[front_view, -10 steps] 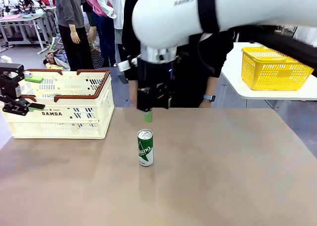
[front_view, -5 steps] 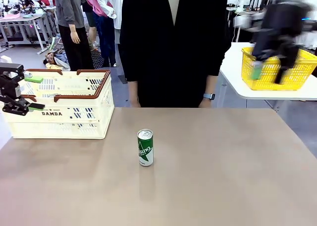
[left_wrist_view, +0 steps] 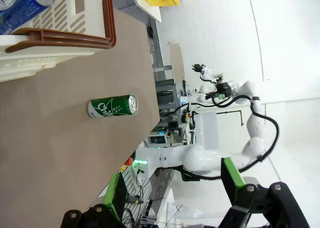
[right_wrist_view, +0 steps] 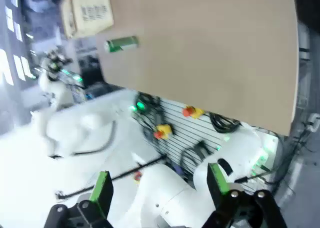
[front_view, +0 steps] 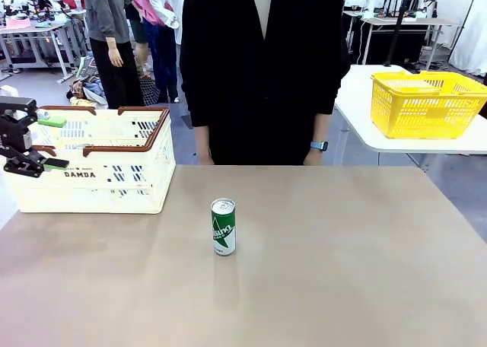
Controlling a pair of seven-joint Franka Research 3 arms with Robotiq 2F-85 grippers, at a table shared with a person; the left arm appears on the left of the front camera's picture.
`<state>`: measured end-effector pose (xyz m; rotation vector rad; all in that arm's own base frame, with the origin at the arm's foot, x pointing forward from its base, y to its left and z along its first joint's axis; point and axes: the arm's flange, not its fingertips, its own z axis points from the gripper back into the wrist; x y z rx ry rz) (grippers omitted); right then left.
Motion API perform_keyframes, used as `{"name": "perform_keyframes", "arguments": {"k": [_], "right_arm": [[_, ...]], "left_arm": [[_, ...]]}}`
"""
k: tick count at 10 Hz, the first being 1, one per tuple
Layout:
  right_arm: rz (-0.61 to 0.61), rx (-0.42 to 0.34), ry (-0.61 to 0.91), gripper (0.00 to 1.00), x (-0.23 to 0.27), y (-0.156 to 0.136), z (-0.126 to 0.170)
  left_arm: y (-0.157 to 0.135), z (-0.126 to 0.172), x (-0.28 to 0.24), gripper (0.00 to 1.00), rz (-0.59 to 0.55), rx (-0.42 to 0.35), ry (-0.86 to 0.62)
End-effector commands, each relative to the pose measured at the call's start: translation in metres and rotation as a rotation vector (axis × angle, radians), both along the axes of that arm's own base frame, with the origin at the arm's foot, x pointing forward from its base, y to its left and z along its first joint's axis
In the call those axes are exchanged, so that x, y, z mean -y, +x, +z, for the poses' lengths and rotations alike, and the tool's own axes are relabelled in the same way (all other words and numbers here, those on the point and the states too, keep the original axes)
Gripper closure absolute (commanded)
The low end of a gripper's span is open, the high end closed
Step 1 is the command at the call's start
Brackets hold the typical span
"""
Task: Place the drinks into the Shopping basket.
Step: Pick up one drink and place it into the Shopping basket.
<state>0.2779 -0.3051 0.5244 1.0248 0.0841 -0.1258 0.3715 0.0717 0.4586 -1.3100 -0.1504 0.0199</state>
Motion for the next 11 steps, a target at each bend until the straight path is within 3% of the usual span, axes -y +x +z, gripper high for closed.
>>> {"name": "perform_keyframes", "arguments": {"k": [1, 2, 8, 9, 10, 11], "right_arm": [[-0.093, 0.107, 0.158, 0.00, 0.010, 0.010, -0.024], [0.000, 0.000, 0.000, 0.00, 0.000, 0.000, 0.000], [0.000, 0.000, 0.000, 0.00, 0.000, 0.000, 0.000], [0.000, 0.000, 0.000, 0.00, 0.000, 0.000, 0.000], [0.000, 0.000, 0.000, 0.00, 0.000, 0.000, 0.000], [0.000, 0.000, 0.000, 0.00, 0.000, 0.000, 0.000]], "left_arm": [[-0.001, 0.003, 0.000, 0.00, -0.004, -0.003, -0.008], [-0.001, 0.003, 0.000, 0.00, -0.004, -0.003, -0.008], [0.000, 0.000, 0.000, 0.00, 0.000, 0.000, 0.000], [-0.014, 0.027, 0.016, 0.00, -0.029, 0.047, 0.150], [-0.005, 0.062, 0.061, 0.00, -0.115, 0.091, 0.362], [0.001, 0.082, 0.094, 0.00, -0.124, 0.112, 0.509]]}}
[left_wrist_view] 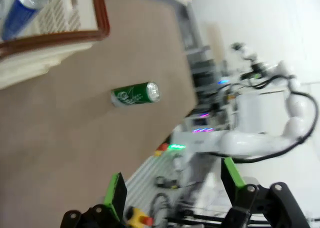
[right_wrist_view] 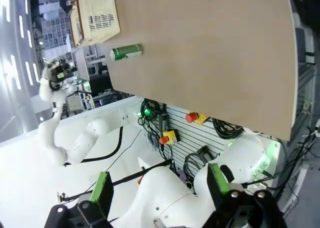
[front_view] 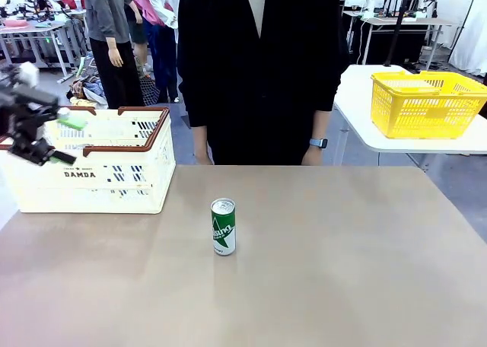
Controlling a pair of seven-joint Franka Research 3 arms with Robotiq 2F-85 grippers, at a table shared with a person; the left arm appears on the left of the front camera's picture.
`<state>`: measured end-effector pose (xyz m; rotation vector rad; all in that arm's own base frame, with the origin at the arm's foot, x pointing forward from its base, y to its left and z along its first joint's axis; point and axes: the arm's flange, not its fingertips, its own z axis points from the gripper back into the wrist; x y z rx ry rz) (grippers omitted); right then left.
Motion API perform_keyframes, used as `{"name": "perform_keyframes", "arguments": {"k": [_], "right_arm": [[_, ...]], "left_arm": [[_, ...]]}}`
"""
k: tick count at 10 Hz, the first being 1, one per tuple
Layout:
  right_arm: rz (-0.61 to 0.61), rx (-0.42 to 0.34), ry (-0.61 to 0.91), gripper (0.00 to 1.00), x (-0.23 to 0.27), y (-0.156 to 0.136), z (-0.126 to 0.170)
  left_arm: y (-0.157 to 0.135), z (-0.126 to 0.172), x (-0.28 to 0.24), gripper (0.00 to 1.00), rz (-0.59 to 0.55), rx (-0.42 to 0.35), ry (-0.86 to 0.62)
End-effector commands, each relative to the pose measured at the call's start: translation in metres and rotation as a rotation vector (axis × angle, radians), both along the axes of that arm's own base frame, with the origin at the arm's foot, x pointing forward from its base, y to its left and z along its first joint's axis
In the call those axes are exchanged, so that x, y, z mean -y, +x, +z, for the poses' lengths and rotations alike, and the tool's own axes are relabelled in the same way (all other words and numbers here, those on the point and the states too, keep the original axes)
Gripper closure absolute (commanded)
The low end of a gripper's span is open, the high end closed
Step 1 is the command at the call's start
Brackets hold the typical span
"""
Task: Place the drinks into the Shopping basket.
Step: Pick up one drink and place it into the Shopping basket.
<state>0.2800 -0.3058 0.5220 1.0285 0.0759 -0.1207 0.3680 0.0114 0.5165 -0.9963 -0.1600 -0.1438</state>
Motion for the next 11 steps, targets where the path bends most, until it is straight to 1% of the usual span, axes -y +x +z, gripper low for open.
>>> {"name": "perform_keyframes", "arguments": {"k": [1, 2, 3, 4, 5, 6, 7, 9, 10, 11], "right_arm": [[0.000, -0.009, -0.003, 0.00, -0.001, -0.002, 0.002], [0.000, -0.009, -0.003, 0.00, -0.001, -0.002, 0.002], [0.000, -0.009, -0.003, 0.00, -0.001, -0.002, 0.002], [0.000, -0.009, -0.003, 0.00, -0.001, -0.002, 0.002], [0.000, -0.009, -0.003, 0.00, -0.001, -0.002, 0.002], [0.000, -0.009, -0.003, 0.00, -0.001, -0.002, 0.002], [0.000, -0.009, -0.003, 0.00, -0.001, -0.002, 0.002], [0.000, -0.009, -0.003, 0.00, -0.001, -0.002, 0.002], [0.000, -0.009, -0.003, 0.00, -0.001, -0.002, 0.002], [0.000, -0.009, -0.003, 0.00, -0.001, -0.002, 0.002]], "left_arm": [[0.014, 0.059, 0.094, 0.00, -0.031, 0.072, 0.376], [0.019, 0.073, 0.140, 0.00, -0.016, 0.095, 0.498], [0.016, 0.070, 0.207, 0.00, 0.023, 0.158, 0.699], [0.009, 0.059, 0.240, 0.00, 0.018, 0.200, 0.780], [-0.001, 0.036, 0.279, 0.00, -0.043, 0.198, 0.886], [-0.001, 0.026, 0.286, 0.00, -0.018, 0.217, 0.896], [-0.019, 0.062, 0.277, 0.00, -0.059, 0.270, 0.736], [-0.019, 0.062, 0.277, 0.00, -0.059, 0.270, 0.736], [-0.015, 0.041, 0.296, 0.00, -0.063, 0.267, 0.805], [-0.007, 0.024, 0.312, 0.00, 0.007, 0.209, 0.853]]}}
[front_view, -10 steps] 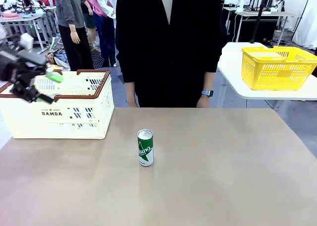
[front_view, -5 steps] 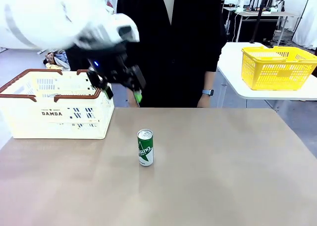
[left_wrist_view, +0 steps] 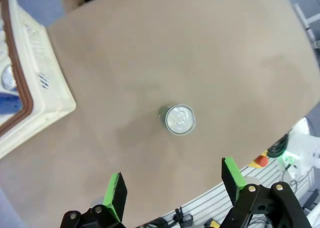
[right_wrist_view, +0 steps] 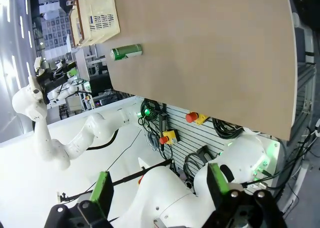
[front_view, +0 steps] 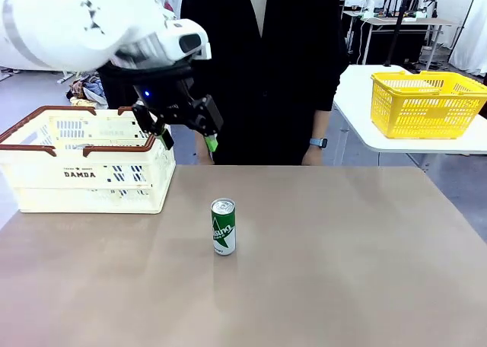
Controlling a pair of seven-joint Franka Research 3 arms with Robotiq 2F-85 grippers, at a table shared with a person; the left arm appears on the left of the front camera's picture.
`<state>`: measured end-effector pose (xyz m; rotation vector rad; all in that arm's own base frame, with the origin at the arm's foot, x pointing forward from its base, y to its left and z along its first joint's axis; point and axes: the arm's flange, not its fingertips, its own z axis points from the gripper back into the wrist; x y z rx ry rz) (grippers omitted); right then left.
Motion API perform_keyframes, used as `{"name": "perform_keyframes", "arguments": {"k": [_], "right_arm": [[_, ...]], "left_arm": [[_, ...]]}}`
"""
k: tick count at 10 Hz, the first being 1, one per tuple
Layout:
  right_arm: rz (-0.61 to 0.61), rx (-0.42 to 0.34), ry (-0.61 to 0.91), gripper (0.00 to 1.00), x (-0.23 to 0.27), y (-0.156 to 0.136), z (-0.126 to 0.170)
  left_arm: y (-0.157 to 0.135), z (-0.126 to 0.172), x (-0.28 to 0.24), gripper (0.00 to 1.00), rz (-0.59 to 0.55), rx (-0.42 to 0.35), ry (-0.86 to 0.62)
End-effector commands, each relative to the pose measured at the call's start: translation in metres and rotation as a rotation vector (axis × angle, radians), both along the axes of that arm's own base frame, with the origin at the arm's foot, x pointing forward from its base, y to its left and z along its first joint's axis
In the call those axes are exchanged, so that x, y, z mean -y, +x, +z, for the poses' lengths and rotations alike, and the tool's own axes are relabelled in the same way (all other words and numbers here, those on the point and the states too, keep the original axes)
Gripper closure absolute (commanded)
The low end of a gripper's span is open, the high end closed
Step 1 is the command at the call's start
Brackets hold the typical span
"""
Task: Place the drinks into the Shopping basket.
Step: Pick up one drink and place it into the Shopping basket.
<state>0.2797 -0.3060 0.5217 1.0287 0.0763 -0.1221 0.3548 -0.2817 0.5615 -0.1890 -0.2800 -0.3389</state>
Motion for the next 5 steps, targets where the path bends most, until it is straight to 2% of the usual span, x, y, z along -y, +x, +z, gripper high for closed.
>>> {"name": "perform_keyframes", "arguments": {"k": [1, 3, 5], "right_arm": [[0.001, -0.008, -0.003, 0.00, -0.001, -0.002, 0.003], [0.001, -0.008, -0.003, 0.00, -0.001, -0.002, 0.003], [0.001, -0.008, -0.003, 0.00, -0.001, -0.002, 0.003]], "left_arm": [[0.013, -0.042, 0.039, 0.00, 0.275, 0.015, 0.103], [0.018, -0.071, 0.066, 0.00, 0.309, -0.093, 0.172], [0.023, -0.088, 0.079, 0.00, 0.376, -0.135, 0.182]]}}
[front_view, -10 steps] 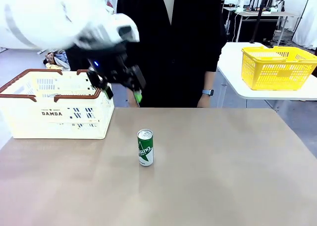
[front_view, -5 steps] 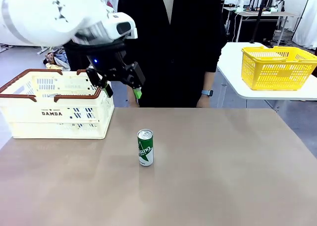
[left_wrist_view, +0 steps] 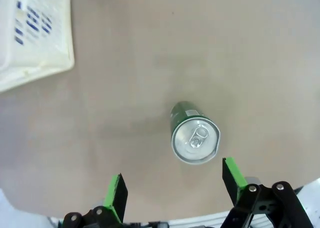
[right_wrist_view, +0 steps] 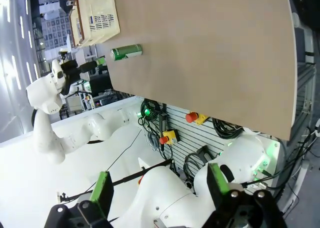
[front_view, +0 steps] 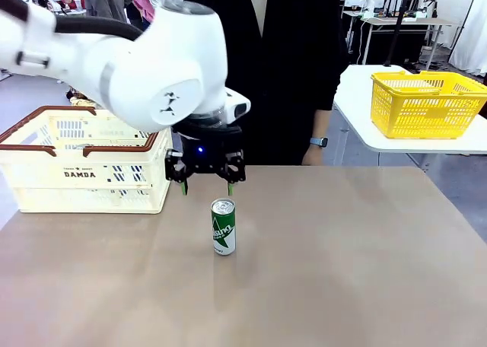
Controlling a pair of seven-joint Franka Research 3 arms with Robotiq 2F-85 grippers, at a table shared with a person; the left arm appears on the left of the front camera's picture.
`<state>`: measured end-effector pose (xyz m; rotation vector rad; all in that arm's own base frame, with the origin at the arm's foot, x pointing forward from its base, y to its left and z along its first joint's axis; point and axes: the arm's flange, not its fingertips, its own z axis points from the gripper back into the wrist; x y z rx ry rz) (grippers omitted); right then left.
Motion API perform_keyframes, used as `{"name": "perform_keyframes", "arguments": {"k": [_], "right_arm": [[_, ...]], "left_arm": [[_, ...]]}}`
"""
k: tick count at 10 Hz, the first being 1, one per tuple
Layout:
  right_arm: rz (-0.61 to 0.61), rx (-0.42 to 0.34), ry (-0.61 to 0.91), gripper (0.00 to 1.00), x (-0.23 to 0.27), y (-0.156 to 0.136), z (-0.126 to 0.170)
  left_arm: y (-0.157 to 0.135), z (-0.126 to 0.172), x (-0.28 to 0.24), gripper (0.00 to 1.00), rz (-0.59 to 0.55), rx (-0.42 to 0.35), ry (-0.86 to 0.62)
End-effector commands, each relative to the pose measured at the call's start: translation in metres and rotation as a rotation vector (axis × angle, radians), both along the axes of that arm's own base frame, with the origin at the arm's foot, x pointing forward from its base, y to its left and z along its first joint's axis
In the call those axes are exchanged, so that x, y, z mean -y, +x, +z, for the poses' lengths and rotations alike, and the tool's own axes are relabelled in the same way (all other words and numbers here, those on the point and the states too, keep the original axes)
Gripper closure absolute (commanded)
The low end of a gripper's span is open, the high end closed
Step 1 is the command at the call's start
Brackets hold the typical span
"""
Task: Place the drinks into the Shopping basket.
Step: Pick up one drink and place it into the Shopping basket.
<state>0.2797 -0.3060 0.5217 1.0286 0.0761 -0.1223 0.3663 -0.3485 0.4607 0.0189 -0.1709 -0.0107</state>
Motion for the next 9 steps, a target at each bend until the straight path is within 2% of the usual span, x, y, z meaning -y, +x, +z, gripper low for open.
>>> {"name": "perform_keyframes", "arguments": {"k": [1, 2, 5, 9], "right_arm": [[0.001, -0.008, -0.003, 0.00, -0.001, -0.002, 0.003], [0.001, -0.008, -0.003, 0.00, -0.001, -0.002, 0.003], [0.001, -0.008, -0.003, 0.00, -0.001, -0.002, 0.003], [0.001, -0.008, -0.003, 0.00, -0.001, -0.002, 0.003]], "left_arm": [[0.016, -0.001, 0.015, 0.00, 0.064, -0.049, 0.023], [0.018, -0.014, 0.016, 0.00, 0.078, -0.069, 0.021], [0.030, -0.031, 0.019, 0.00, 0.030, -0.064, -0.066], [0.033, -0.057, 0.018, 0.00, 0.029, -0.161, -0.055]]}}
